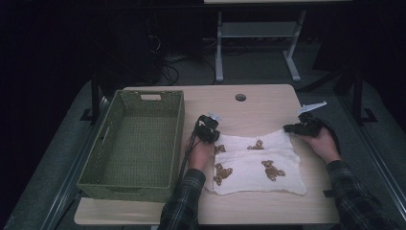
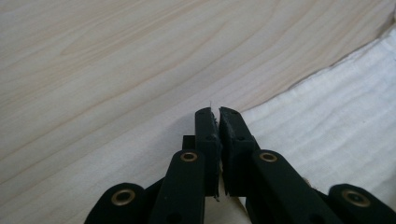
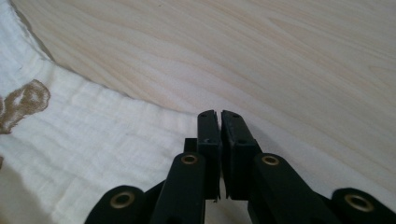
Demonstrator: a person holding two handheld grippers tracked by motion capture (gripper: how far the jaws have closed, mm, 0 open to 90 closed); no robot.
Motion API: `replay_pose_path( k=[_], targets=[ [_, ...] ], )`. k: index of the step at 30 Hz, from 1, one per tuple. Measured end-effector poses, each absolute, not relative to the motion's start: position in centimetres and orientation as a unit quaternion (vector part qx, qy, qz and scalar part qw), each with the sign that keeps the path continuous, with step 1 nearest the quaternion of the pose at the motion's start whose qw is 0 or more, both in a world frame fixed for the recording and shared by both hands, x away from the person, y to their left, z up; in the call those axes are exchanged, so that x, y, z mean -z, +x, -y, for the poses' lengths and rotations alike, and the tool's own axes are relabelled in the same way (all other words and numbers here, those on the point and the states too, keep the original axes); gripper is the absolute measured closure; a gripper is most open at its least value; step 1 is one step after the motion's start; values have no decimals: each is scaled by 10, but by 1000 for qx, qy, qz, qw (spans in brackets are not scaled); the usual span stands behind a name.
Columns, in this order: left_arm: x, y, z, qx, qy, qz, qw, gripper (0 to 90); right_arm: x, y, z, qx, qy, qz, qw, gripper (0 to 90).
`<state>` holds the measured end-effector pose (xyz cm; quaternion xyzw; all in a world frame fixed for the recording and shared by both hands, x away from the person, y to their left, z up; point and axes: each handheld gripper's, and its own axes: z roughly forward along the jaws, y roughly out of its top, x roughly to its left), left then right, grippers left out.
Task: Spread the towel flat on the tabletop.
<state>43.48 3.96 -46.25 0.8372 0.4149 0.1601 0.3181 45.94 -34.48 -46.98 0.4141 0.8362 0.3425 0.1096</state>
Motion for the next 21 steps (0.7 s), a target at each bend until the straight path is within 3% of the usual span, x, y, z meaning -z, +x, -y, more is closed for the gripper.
replay_pose_path(
  k=[21],
  targets=[
    [432, 482, -50, -197, 794, -448, 360, 867, 442, 488, 350, -391, 430, -802, 140, 874]
  ],
)
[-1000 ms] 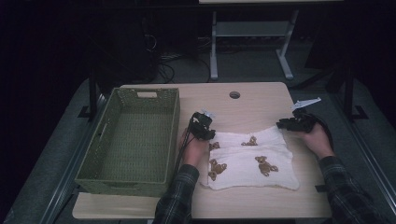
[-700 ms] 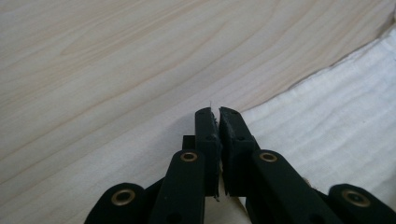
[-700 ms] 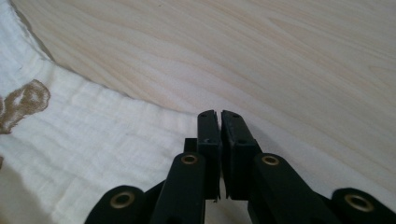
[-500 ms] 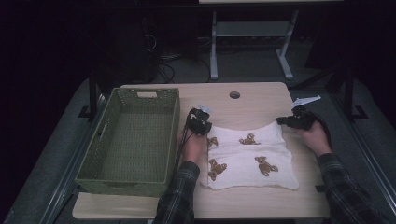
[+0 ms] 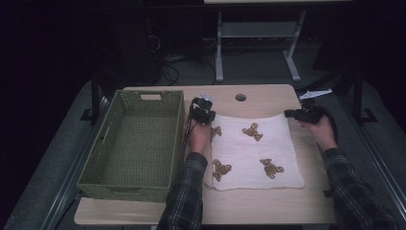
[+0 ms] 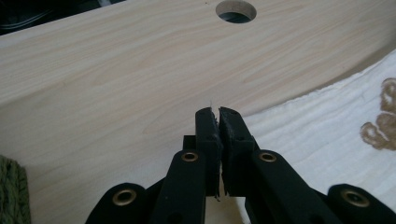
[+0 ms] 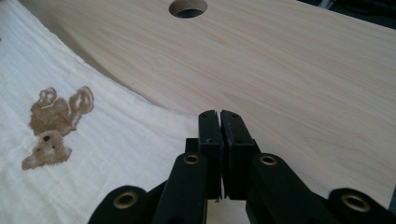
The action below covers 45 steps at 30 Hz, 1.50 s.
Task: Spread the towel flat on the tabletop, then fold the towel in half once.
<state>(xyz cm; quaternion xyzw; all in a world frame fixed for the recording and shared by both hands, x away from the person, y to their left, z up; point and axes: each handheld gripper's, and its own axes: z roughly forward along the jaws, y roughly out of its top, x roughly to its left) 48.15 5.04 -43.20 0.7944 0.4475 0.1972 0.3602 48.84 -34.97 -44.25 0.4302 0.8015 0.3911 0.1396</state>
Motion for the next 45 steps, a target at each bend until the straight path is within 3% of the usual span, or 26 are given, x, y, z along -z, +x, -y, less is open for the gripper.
replay_pose_path(
  k=[17, 45],
  targets=[
    [420, 456, -65, -170, 778, -455, 398, 868, 427, 459, 353, -417, 413, -797, 145, 873],
    [445, 387, -64, -177, 797, -436, 378, 871, 452, 401, 359, -395, 421, -809, 114, 870]
  ],
)
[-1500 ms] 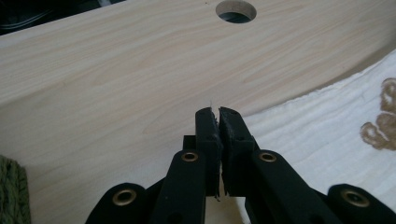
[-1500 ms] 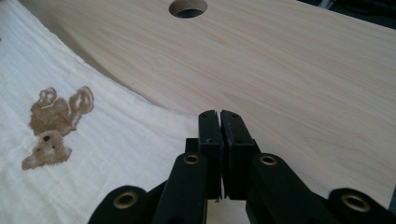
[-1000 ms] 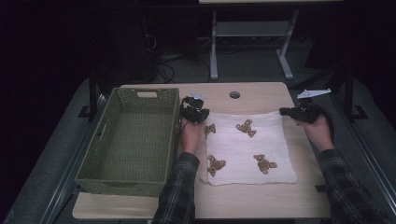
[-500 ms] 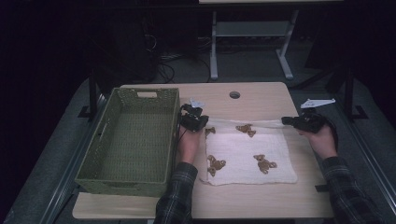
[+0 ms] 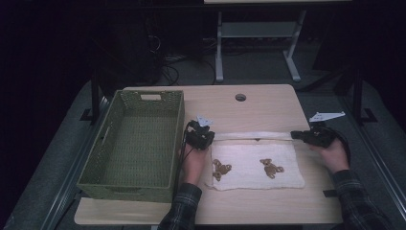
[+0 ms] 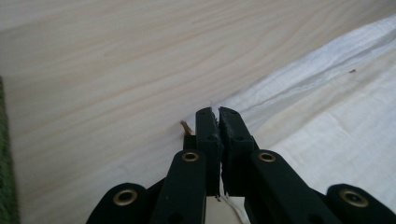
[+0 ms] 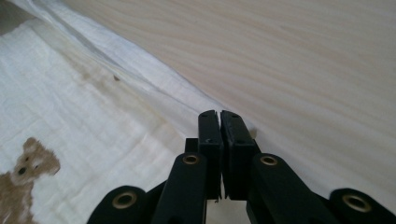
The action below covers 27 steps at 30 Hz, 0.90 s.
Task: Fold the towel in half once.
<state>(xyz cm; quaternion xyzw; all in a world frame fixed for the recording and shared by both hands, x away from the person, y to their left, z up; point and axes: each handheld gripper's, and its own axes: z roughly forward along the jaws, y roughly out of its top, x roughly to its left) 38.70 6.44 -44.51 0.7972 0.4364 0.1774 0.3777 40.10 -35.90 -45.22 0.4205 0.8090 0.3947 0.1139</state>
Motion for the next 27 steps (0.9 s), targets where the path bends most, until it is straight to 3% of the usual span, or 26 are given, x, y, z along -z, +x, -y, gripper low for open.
replay_pose_path(
  k=[16, 27],
  targets=[
    [453, 349, -74, -184, 784, -431, 407, 871, 455, 372, 359, -400, 411, -812, 107, 870],
    [459, 328, -78, -155, 777, -435, 427, 870, 454, 348, 362, -401, 399, -817, 109, 870]
  ],
)
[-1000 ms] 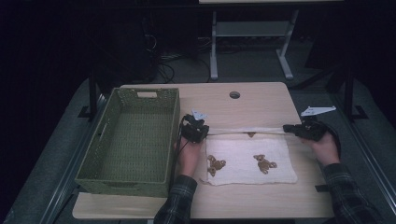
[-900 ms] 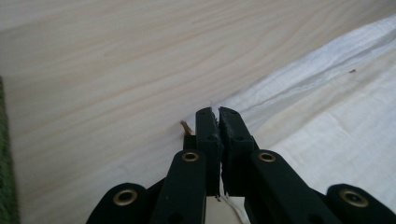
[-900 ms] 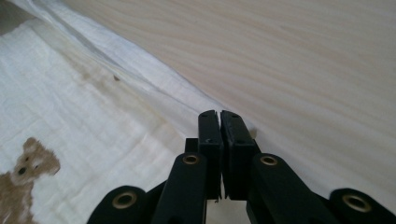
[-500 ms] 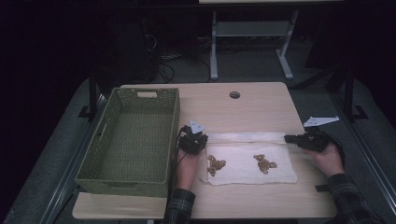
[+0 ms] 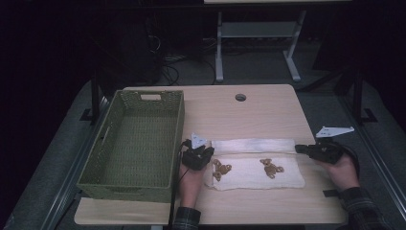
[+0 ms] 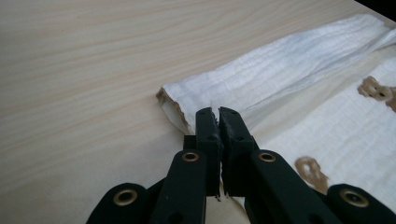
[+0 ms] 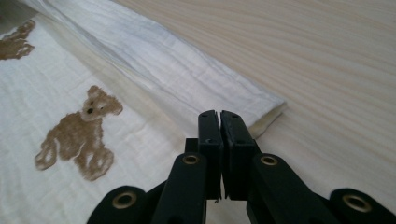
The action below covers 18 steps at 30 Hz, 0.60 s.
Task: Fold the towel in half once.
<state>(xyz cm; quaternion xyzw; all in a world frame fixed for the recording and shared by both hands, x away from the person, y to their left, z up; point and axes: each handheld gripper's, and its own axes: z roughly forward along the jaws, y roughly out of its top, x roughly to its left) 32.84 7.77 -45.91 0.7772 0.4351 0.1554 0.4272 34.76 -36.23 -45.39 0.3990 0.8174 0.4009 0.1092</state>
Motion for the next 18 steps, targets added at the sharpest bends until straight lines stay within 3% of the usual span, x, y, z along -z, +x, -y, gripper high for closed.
replay_pose_path(
  k=[18],
  targets=[
    [450, 293, -78, -149, 786, -426, 422, 871, 453, 304, 367, -402, 376, -828, 106, 869]
  ],
)
